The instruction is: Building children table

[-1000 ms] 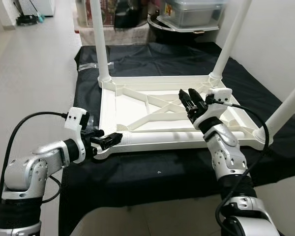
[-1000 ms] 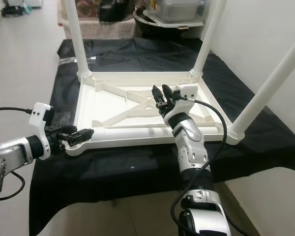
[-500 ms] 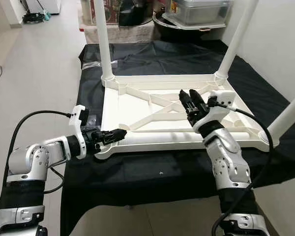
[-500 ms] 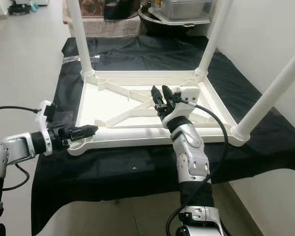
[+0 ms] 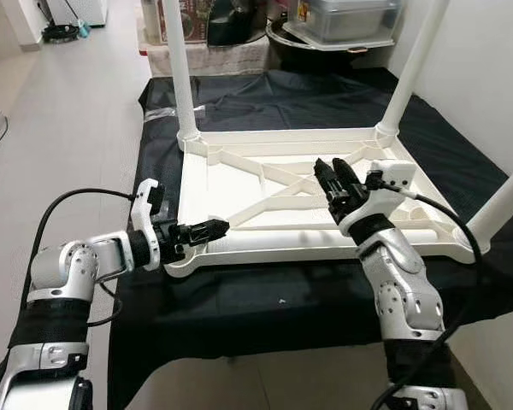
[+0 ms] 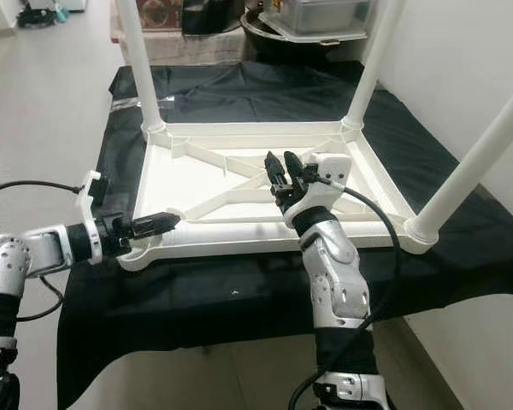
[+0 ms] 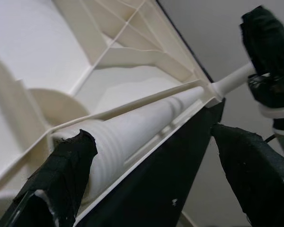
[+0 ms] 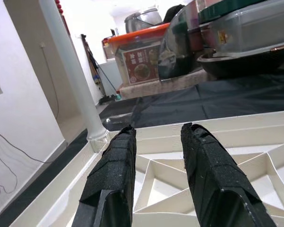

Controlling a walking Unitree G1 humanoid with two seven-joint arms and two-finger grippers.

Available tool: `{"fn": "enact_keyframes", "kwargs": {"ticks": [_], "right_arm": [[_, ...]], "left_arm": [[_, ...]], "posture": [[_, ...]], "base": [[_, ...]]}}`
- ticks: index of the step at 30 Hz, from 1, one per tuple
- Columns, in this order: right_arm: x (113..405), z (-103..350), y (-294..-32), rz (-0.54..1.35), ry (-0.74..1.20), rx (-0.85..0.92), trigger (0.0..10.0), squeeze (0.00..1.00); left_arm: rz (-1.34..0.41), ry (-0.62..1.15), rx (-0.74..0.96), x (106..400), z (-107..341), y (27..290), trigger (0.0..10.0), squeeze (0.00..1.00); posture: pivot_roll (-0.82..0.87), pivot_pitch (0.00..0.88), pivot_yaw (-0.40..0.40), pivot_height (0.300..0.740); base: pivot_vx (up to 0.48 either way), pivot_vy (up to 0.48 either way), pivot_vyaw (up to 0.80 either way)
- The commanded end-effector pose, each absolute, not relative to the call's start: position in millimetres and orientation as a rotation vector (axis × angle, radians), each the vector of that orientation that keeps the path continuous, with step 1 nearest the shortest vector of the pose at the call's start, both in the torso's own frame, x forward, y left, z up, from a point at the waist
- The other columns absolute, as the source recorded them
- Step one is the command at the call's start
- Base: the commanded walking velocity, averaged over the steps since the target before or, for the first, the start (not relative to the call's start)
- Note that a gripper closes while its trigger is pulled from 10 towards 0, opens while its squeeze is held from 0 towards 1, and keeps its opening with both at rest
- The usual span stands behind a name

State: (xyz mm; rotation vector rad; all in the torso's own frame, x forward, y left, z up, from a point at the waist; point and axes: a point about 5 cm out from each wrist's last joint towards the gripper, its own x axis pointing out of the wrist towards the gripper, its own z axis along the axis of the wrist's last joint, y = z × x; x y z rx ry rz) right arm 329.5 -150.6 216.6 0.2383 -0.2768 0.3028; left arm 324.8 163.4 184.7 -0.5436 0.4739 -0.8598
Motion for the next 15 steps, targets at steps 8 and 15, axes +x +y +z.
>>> {"fn": "enact_keyframes", "kwargs": {"ticks": [8, 15], "right_arm": [[321.2, 214.9, -152.2, 0.293, -0.249, 0.235, 10.0, 0.0], [318.7, 214.5, -153.4, 0.288, -0.236, 0.23, 10.0, 0.0]], "left_arm": [[-0.915, 0.453, -0.602, 328.6, 179.9, 144.5, 10.0, 0.0], [-0.932, 0.405, -0.654, 331.0, 182.5, 136.5, 10.0, 0.0]], "posture": [[0.03, 0.16, -0.015, 0.74], [0.03, 0.173, -0.018, 0.74]], "base": [[0.0, 0.0, 0.0], [0.0, 0.0, 0.0]]}}
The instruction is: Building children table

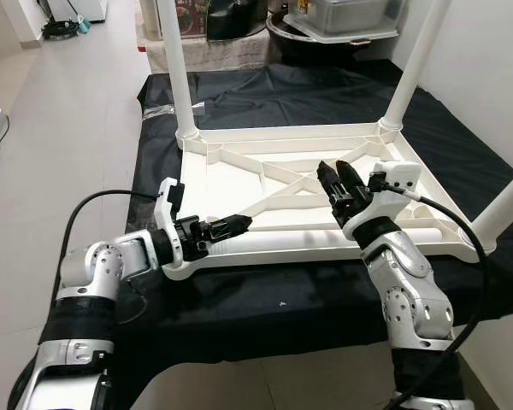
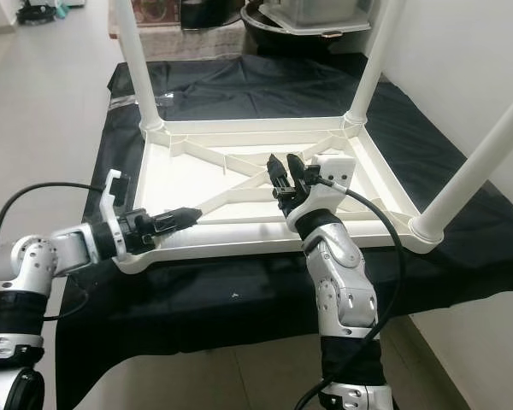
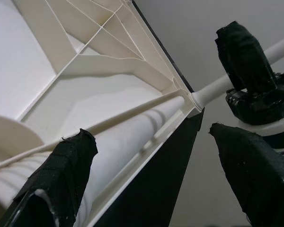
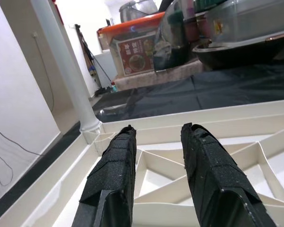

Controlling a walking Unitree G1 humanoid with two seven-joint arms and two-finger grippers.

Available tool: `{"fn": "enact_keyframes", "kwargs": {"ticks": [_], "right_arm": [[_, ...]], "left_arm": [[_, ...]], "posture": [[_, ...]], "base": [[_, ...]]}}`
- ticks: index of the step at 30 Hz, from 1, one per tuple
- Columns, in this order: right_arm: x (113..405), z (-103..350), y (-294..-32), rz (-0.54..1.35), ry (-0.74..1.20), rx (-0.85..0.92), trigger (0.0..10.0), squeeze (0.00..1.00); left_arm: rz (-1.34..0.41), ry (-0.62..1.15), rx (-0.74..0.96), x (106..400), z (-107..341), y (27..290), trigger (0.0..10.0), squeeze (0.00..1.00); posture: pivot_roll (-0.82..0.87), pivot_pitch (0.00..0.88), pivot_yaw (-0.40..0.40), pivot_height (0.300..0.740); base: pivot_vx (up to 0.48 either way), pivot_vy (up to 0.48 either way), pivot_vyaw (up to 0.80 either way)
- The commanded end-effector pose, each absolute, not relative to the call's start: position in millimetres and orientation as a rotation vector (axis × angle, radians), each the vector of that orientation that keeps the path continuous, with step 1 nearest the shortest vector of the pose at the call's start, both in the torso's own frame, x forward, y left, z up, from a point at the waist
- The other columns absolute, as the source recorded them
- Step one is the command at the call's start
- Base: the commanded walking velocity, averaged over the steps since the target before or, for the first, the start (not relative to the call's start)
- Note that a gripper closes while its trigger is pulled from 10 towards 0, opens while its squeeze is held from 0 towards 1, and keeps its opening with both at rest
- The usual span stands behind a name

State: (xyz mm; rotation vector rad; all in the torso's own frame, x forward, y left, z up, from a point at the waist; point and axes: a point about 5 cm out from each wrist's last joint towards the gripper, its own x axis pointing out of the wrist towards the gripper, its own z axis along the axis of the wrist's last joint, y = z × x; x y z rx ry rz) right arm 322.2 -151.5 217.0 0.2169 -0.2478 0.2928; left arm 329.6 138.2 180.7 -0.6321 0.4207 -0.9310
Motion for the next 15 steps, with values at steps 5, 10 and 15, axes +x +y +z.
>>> {"fn": "enact_keyframes", "kwargs": {"ticks": [5, 10, 15], "right_arm": [[317.9, 212.5, -152.0, 0.289, -0.225, 0.23, 10.0, 0.0], [319.3, 211.8, -149.3, 0.295, -0.216, 0.241, 10.0, 0.0], [320.3, 211.6, -148.3, 0.298, -0.214, 0.245, 10.0, 0.0]], "left_arm": [[-0.96, 0.392, -0.648, 329.4, 188.1, 134.4, 10.0, 0.0], [-0.94, 0.425, -0.572, 326.2, 192.0, 148.2, 10.0, 0.0], [-0.908, 0.44, -0.527, 322.2, 194.5, 164.1, 10.0, 0.0]], "posture": [[0.03, 0.172, -0.023, 0.74], [0.04, 0.168, -0.025, 0.74], [0.05, 0.165, -0.024, 0.74]], "base": [[0.0, 0.0, 0.0], [0.0, 0.0, 0.0], [0.0, 0.0, 0.0]]}}
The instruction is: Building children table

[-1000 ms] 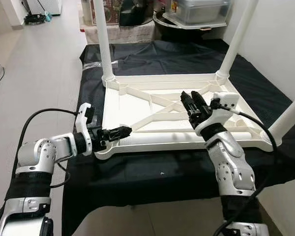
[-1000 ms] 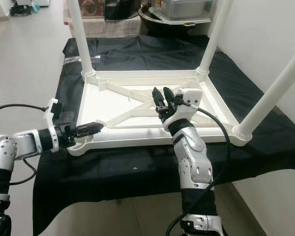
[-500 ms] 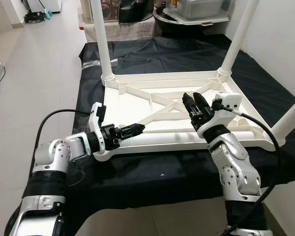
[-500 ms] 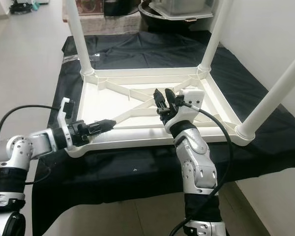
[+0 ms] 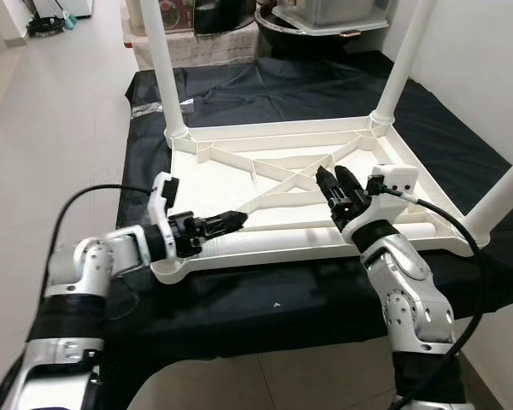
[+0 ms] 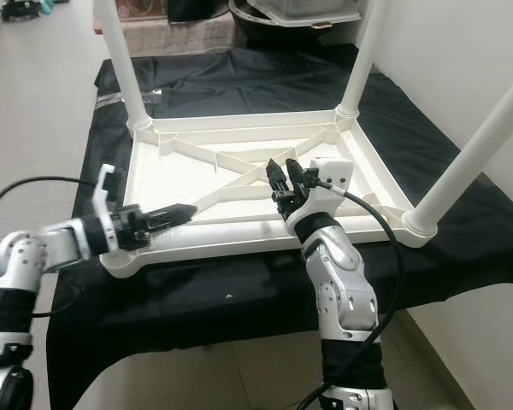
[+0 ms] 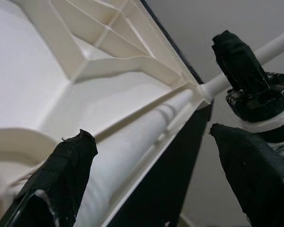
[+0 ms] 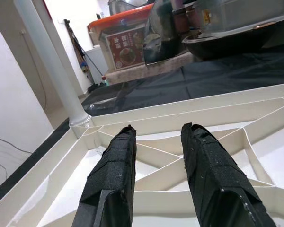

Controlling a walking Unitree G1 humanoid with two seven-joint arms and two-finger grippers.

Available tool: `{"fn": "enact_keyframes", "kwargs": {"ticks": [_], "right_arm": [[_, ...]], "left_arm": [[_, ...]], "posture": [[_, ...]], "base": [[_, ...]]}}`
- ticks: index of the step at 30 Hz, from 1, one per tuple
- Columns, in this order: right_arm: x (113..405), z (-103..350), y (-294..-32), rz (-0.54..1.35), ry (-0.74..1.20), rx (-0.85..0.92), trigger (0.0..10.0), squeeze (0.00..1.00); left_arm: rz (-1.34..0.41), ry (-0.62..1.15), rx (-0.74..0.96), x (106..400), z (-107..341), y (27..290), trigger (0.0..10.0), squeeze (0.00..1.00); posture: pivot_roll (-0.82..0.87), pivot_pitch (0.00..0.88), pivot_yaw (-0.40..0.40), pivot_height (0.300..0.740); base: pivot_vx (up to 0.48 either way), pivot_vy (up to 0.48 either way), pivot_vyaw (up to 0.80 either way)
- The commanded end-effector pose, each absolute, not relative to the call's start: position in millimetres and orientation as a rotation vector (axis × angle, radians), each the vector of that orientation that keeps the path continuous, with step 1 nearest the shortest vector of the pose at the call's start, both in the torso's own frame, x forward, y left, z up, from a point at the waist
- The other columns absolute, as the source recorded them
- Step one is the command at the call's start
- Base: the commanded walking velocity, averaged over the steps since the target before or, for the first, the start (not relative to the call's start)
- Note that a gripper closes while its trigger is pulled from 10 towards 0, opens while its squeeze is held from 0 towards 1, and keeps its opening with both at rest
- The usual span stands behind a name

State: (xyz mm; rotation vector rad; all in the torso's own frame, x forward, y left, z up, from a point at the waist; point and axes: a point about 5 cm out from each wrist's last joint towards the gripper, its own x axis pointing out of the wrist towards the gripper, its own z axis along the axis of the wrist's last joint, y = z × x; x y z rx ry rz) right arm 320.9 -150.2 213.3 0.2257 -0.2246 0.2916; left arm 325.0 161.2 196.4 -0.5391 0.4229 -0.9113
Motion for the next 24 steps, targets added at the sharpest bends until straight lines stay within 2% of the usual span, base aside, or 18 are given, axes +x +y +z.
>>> {"fn": "enact_keyframes", "kwargs": {"ticks": [1, 4, 8, 9, 18, 19, 24], "right_arm": [[320.9, 211.6, -148.0, 0.299, -0.214, 0.245, 10.0, 0.0], [321.2, 210.8, -147.1, 0.302, -0.212, 0.251, 10.0, 0.0], [320.7, 209.3, -144.4, 0.312, -0.21, 0.249, 10.0, 0.0], [320.8, 209.1, -143.5, 0.315, -0.21, 0.25, 10.0, 0.0], [321.2, 208.8, -140.0, 0.329, -0.21, 0.241, 10.0, 0.0], [321.0, 208.5, -139.7, 0.331, -0.21, 0.239, 10.0, 0.0], [319.6, 207.8, -138.6, 0.332, -0.21, 0.237, 10.0, 0.0]], "left_arm": [[-0.897, 0.446, -0.511, 319.2, 196.4, 171.5, 10.0, 0.0], [-0.861, 0.474, -0.467, 307.9, 198.1, 189.9, 10.0, 0.0], [-0.845, 0.518, -0.466, 296.2, 192.8, 196.8, 10.0, 0.0], [-0.845, 0.523, -0.466, 292.7, 191.0, 196.9, 10.0, 1.0], [-0.895, 0.487, -0.495, 285.9, 190.4, 186.5, 10.0, 1.0], [-0.899, 0.468, -0.513, 287.8, 192.0, 185.1, 10.0, 0.0], [-0.908, 0.437, -0.558, 294.1, 195.2, 181.0, 10.0, 0.0]], "posture": [[0.05, 0.162, -0.027, 0.74], [0.06, 0.16, -0.029, 0.74], [0.07, 0.16, -0.035, 0.74], [0.07, 0.158, -0.04, 0.74], [0.07, 0.154, -0.043, 0.74], [0.07, 0.153, -0.042, 0.74], [0.06, 0.152, -0.036, 0.74]], "base": [[0.0, 0.0, 0.0], [0.0, 0.0, 0.0], [0.0, 0.0, 0.0], [0.0, 0.0, 0.0], [0.0, 0.0, 0.0], [0.0, 0.0, 0.0], [0.0, 0.0, 0.0]]}}
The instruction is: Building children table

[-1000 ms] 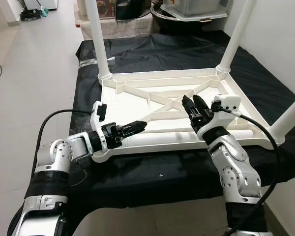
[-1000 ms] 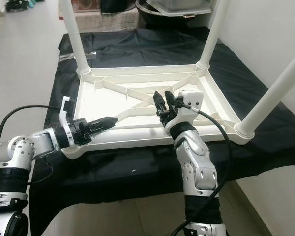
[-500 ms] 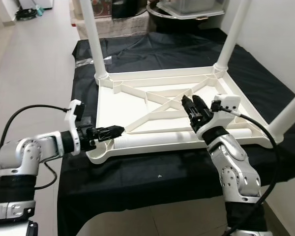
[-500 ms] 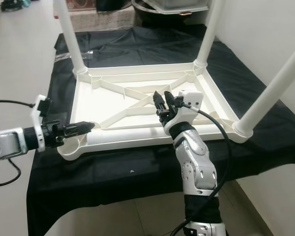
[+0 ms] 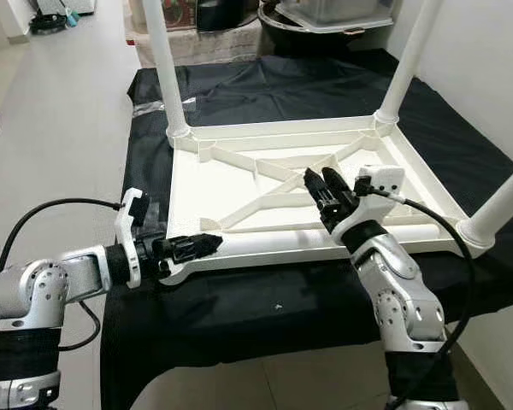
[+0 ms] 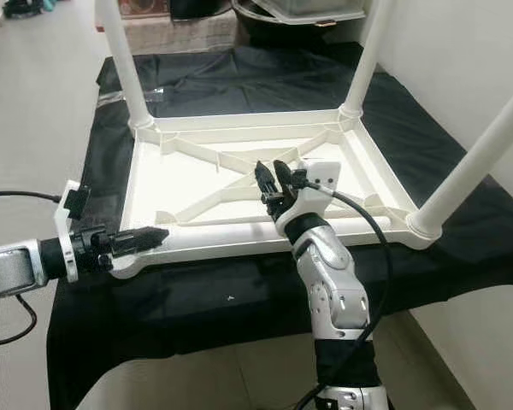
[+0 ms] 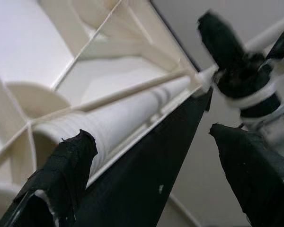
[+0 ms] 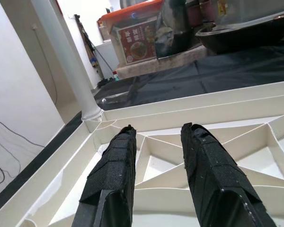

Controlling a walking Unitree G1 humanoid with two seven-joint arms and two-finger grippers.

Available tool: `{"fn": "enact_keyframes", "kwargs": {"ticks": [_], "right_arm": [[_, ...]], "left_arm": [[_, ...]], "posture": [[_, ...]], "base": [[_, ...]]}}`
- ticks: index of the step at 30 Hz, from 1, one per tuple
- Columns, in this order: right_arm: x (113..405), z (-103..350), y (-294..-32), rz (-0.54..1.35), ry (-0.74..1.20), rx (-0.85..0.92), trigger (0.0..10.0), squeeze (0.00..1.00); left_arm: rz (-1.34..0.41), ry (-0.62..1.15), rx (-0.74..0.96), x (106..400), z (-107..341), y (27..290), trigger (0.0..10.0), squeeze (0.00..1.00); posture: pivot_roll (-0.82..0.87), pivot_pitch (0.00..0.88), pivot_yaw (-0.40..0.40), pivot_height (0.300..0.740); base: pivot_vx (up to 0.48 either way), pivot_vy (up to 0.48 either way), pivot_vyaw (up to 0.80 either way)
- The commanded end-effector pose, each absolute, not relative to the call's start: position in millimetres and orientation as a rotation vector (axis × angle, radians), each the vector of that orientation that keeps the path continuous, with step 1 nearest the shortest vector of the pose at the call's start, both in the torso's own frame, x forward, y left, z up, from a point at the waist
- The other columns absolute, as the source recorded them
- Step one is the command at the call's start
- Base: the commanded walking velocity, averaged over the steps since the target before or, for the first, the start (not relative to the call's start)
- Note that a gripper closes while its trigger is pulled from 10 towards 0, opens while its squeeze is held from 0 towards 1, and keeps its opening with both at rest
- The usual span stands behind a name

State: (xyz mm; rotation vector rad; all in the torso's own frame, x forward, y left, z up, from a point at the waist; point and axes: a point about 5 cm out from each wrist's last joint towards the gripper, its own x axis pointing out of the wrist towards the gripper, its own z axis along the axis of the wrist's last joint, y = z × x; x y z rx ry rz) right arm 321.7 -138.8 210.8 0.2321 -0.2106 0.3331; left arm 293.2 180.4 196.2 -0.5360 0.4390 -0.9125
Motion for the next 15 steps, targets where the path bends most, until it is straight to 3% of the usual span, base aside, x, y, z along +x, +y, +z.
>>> {"fn": "enact_keyframes", "kwargs": {"ticks": [1, 15], "right_arm": [[318.9, 207.8, -138.5, 0.332, -0.21, 0.237, 10.0, 0.0], [316.5, 209.2, -142.5, 0.318, -0.215, 0.235, 10.0, 0.0]], "left_arm": [[-0.906, 0.441, -0.566, 295.8, 193.2, 179.0, 10.0, 0.0], [-0.913, 0.499, -0.595, 301.2, 175.8, 164.4, 10.0, 0.0]], "posture": [[0.05, 0.152, -0.034, 0.74], [0.04, 0.15, -0.033, 0.74]], "base": [[0.0, 0.0, 0.0], [0.0, 0.0, 0.0]]}}
